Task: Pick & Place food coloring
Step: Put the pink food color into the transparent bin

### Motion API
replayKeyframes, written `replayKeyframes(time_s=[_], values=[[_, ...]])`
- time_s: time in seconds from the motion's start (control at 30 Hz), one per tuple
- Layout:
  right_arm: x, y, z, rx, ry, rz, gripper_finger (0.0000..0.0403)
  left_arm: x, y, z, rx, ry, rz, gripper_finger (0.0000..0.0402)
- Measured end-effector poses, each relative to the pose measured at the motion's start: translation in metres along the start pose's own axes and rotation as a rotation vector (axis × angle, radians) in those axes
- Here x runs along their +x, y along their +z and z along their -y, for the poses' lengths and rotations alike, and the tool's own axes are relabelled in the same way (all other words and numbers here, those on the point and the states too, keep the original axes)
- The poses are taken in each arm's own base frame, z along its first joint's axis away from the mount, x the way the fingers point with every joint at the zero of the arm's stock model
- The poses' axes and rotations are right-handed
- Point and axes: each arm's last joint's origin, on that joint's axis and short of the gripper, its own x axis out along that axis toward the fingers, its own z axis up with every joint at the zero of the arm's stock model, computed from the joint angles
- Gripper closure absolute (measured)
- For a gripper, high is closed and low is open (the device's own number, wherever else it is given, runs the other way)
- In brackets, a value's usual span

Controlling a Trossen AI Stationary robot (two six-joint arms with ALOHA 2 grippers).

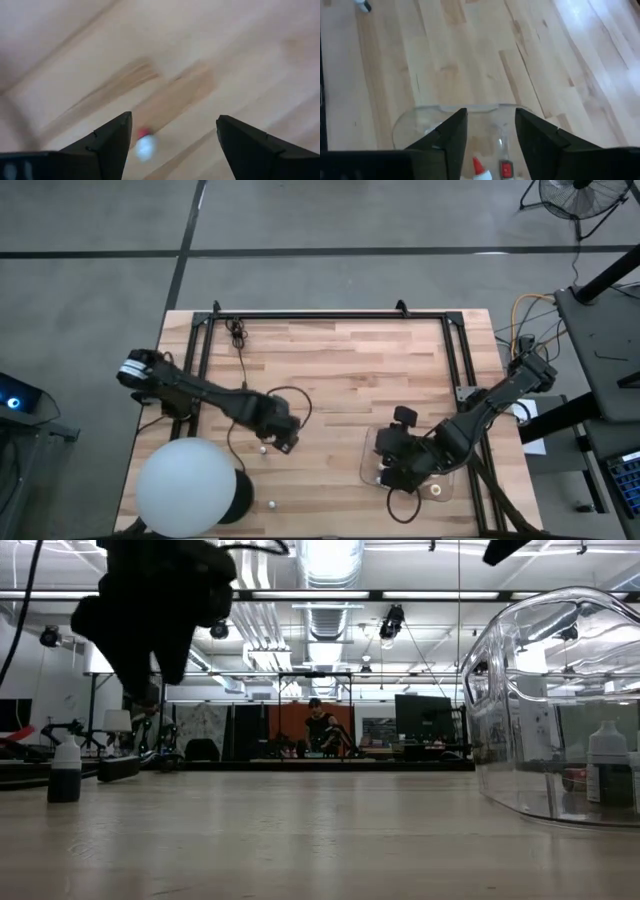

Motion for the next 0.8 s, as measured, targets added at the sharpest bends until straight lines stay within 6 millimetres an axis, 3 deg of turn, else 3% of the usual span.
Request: replayKeyframes(time_s=[0.1,0.3,0.53,0.8], values=[[0.005,0.0,-0.002,0.022,0.018,0.021,0.0237,0.006,-0.015,0.002,0.023,-0.087,0.096,0.0141],[0.012,-0.005,-0.003,0.047,0.028,0.009,0.023,0.002,-0.034,-0.001,-0.022,-0.06,0.26,0.0141],[0.016,-0.007,-0.005,0.051,0.064,0.007,0.0231,-0.001,-0.032,0.003,-0.014,-0.072,0.273,0.0141],[0.02,0.008,-0.009,0.013,0.136,0.111,0.0232,-0.004,-0.015,0.002,-0.051,-0.08,0.269,0.0141]])
